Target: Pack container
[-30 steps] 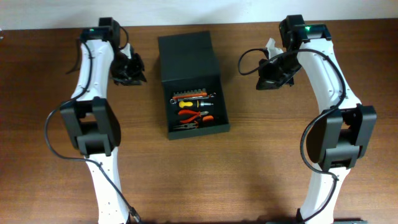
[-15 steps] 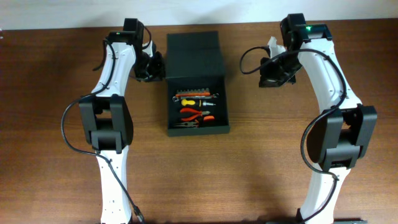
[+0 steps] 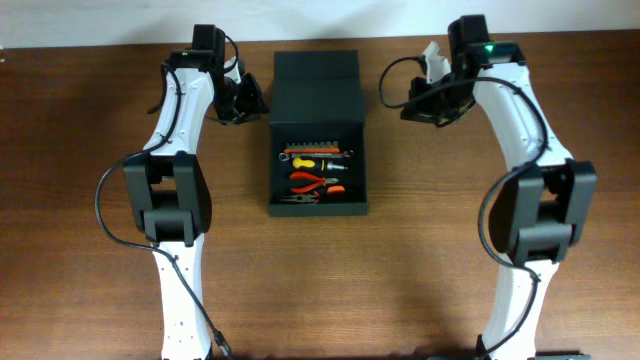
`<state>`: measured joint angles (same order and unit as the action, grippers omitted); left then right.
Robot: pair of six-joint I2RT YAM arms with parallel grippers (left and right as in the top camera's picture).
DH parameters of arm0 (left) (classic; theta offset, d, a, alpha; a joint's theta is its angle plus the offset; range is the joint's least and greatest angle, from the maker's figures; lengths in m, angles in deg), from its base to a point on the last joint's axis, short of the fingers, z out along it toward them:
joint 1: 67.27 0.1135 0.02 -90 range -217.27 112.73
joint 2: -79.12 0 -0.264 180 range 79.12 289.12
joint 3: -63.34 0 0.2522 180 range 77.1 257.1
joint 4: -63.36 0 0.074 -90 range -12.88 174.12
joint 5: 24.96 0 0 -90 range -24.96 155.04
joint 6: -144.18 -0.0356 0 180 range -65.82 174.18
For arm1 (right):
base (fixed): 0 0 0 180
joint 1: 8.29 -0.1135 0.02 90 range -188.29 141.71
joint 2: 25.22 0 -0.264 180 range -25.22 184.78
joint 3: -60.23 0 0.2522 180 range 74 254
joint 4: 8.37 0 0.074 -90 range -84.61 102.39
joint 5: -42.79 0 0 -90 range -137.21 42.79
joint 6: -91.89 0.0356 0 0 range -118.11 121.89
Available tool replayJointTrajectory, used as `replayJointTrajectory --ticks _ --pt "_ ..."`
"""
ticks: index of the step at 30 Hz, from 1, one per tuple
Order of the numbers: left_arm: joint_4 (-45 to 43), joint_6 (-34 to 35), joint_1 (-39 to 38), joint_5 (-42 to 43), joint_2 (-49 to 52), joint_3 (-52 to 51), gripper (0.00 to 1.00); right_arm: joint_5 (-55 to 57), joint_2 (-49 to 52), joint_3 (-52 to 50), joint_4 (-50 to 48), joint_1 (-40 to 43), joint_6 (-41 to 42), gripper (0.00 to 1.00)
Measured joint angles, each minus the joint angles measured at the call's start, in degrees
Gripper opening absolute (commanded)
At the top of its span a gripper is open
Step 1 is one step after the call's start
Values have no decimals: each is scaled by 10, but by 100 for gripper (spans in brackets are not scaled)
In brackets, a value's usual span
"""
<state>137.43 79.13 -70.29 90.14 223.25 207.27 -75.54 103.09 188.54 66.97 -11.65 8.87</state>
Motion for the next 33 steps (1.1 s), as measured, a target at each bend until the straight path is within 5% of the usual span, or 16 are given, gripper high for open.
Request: replayJointTrajectory --ticks 22,33 --pt "-191 61 7 156 64 0 24 -134 132 0 -195 0 23 4" --pt "-203 77 7 167 64 0 24 -210 162 -3 -329 -7 35 4"
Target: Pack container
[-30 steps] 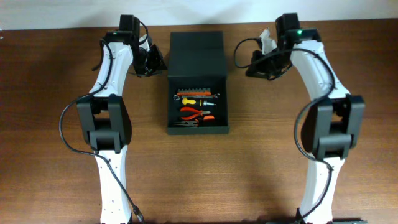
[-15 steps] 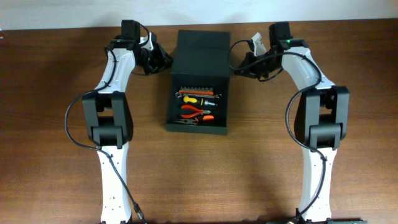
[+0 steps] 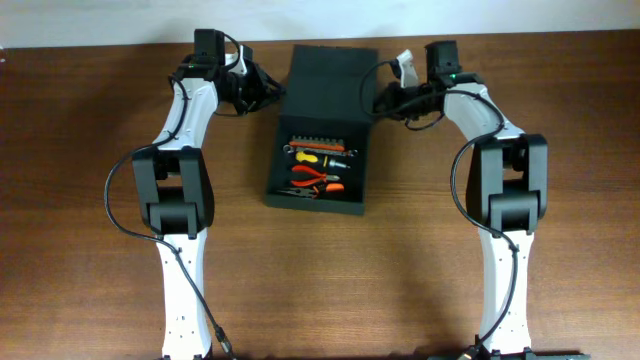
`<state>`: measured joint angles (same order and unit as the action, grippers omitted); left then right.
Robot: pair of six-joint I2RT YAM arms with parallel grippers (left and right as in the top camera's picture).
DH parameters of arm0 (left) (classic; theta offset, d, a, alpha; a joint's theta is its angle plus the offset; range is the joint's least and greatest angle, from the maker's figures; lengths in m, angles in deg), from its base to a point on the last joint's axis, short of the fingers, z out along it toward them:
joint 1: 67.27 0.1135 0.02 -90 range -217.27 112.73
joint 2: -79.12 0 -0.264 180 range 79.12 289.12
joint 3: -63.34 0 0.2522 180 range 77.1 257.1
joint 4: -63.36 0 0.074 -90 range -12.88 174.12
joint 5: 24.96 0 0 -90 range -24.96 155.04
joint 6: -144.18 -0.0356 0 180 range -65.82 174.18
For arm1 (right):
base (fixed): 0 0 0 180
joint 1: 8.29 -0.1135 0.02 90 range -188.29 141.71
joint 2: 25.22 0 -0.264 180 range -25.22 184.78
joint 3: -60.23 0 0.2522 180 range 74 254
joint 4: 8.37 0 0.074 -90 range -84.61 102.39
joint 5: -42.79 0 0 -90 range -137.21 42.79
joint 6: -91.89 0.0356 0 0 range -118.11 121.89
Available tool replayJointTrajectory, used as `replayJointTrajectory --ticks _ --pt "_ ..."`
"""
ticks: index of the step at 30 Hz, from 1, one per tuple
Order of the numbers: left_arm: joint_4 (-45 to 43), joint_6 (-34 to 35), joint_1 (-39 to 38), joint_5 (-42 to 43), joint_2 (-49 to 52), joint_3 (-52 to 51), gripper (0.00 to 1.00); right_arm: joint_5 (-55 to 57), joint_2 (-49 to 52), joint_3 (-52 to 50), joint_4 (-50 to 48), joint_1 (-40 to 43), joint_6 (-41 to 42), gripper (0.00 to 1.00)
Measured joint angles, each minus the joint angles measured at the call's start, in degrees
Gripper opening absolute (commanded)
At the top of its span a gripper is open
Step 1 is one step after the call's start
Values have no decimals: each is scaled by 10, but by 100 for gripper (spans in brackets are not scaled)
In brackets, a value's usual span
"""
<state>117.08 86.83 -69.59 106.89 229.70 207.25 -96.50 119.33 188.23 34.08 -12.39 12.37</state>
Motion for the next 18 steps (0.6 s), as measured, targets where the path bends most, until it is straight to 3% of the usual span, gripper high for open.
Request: replayJointTrajectory --ticks 8,13,18 --pt "16 5 3 -26 0 2 24 -70 2 0 -52 0 28 4" --pt "55 19 5 -41 0 12 15 -81 3 -1 -50 1 33 4" --pt "58 21 12 -47 -1 14 31 -101 5 -1 -54 1 35 4"
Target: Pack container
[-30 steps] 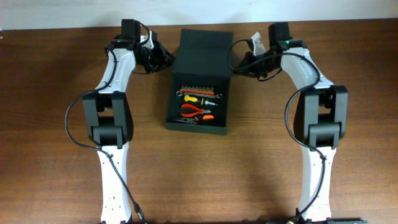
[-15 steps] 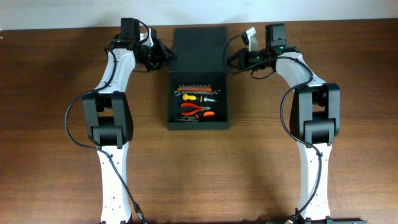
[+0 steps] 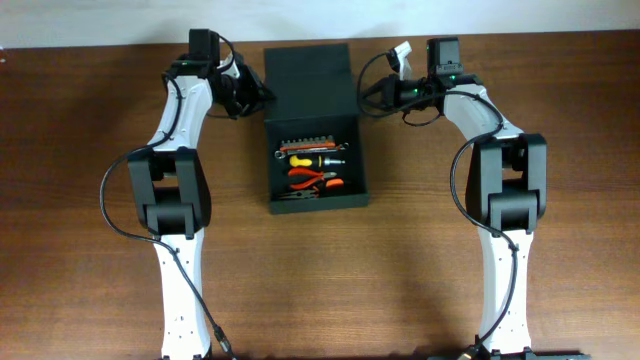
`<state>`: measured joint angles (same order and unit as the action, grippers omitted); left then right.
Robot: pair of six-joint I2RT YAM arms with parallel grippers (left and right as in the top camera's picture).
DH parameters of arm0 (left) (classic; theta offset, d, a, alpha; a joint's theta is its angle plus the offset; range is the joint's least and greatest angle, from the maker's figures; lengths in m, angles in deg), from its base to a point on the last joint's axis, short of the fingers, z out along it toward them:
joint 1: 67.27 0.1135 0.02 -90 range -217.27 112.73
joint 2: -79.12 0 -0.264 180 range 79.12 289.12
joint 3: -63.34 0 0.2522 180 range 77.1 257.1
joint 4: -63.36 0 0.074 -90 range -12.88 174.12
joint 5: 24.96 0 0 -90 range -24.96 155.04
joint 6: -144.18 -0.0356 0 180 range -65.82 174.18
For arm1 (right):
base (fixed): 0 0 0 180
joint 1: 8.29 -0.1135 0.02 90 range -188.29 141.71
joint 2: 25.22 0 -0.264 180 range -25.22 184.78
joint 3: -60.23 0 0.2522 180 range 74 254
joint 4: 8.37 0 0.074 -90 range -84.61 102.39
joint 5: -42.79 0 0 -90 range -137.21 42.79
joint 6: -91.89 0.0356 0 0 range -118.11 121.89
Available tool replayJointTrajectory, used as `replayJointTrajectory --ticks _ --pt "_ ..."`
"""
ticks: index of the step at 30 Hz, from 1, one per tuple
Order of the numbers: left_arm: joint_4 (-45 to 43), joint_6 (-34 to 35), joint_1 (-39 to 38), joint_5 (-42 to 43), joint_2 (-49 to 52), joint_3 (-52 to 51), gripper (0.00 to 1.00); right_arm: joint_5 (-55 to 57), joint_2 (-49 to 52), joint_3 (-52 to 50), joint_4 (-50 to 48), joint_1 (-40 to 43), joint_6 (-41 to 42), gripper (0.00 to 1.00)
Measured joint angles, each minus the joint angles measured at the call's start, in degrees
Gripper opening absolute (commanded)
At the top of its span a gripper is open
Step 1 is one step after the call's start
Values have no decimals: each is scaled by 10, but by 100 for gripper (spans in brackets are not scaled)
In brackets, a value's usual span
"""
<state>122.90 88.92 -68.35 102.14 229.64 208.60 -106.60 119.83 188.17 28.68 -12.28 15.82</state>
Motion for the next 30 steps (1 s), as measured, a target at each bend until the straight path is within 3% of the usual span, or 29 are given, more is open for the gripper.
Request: replayJointTrajectory --ticks 2,3,4,5,6,9,11,12,14,15,18,19,22,30 --pt "-34 -2 3 2 2 -3 48 -4 0 0 0 0 0 4" --pt "-50 -3 5 7 5 -5 61 -8 0 0 0 -1 1 4" --pt "-63 -1 8 14 9 -5 80 -10 0 0 0 -1 1 4" --pt "-69 2 11 19 11 -6 87 -10 0 0 1 -1 2 4" --pt "-72 8 14 32 12 -7 92 -10 0 0 3 -1 2 4" --pt "-75 15 25 51 11 -7 92 -10 0 0 7 -1 4 4" --pt "-67 16 31 60 11 -7 89 -9 0 0 11 -1 5 4" --pt "-63 16 33 62 11 -7 79 -9 0 0 15 -1 5 4" --pt "-49 19 38 61 11 -7 72 -9 0 0 19 -1 5 4" --pt "-37 20 40 61 12 -8 63 -9 0 0 20 -2 6 4" --pt "5 22 46 52 12 -8 19 -9 0 0 20 -2 6 4" --pt "19 22 48 45 12 -10 9 -9 0 0 21 -2 6 4" --pt "31 22 50 35 13 -12 1 -2 0 0 33 -2 6 4" --pt "19 20 41 15 13 -12 2 22 0 0 57 -5 7 4"
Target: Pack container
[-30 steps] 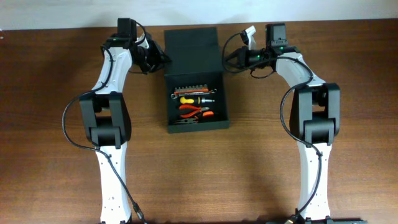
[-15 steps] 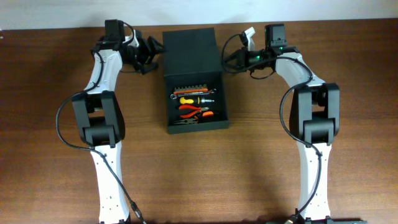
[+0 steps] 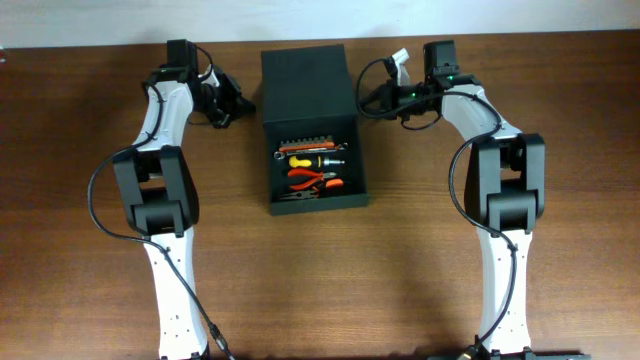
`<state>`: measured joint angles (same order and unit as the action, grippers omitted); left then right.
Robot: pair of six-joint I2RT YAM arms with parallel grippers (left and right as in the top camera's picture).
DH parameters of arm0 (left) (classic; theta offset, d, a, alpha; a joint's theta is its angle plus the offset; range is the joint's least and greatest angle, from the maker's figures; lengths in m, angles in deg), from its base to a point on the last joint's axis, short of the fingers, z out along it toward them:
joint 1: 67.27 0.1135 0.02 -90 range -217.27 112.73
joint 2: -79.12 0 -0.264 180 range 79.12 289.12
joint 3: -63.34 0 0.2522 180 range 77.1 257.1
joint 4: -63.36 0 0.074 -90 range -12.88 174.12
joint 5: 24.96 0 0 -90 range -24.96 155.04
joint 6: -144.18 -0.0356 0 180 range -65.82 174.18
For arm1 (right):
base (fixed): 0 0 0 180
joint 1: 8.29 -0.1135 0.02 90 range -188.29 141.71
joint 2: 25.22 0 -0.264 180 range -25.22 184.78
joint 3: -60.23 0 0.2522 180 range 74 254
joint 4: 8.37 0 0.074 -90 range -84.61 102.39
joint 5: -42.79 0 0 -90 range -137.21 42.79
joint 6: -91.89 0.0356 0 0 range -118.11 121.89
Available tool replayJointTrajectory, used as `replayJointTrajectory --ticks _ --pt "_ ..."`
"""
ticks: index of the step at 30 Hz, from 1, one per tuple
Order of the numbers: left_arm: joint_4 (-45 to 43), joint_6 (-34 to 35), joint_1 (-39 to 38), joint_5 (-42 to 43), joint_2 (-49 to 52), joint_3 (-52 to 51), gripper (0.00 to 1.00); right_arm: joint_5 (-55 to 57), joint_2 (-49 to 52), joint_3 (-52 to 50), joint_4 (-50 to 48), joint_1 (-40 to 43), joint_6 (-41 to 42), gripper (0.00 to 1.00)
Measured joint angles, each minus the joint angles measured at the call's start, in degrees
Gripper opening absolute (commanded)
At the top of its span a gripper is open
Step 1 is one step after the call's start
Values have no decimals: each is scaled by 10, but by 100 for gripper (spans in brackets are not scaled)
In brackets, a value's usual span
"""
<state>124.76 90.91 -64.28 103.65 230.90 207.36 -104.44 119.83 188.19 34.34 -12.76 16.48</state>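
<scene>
A black tool case (image 3: pixel 316 203) lies open at the table's middle, with its lid (image 3: pixel 308 80) folded back toward the far edge. Its tray holds a row of orange bits (image 3: pixel 312 146), a yellow-handled screwdriver (image 3: pixel 305 160) and orange pliers (image 3: pixel 318 181). My left gripper (image 3: pixel 240 104) hovers a short way left of the lid, apart from it, and its fingers look spread. At the lid's right edge is my right gripper (image 3: pixel 366 100); from above I cannot tell whether its fingers hold the edge.
The brown wooden table (image 3: pixel 90 250) carries only the case. Both arm bases stand at the near edge, the left arm (image 3: pixel 160 190) and the right arm (image 3: pixel 505 190) flanking the case. The table's far edge (image 3: pixel 560 35) runs just behind the lid.
My left gripper has drawn back to the left, from the lid's left edge to a gap beside it. The right gripper stays at the lid's right edge. The case has barely shifted.
First both grippers stood off from the open case, one on each side of the lid. Then both were at the lid's edges, with the case shifted right and skewed. Then the case sat squared and further left. Now the left gripper is clear of it.
</scene>
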Motion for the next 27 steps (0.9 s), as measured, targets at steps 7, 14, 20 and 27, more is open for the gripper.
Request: replayJointTrajectory --ticks 7,14,20,27 --pt "-48 0 -26 -7 0 0 2 2 0 0 -8 -11 0 4" --pt "-72 0 -33 -11 0 0 2 -47 0 -1 -96 -16 0 4" --pt "-163 -1 -34 26 0 -1 2 -101 0 -1 -127 -15 4 4" --pt "-235 6 -34 87 0 -1 2 -146 0 10 -128 -8 20 4"
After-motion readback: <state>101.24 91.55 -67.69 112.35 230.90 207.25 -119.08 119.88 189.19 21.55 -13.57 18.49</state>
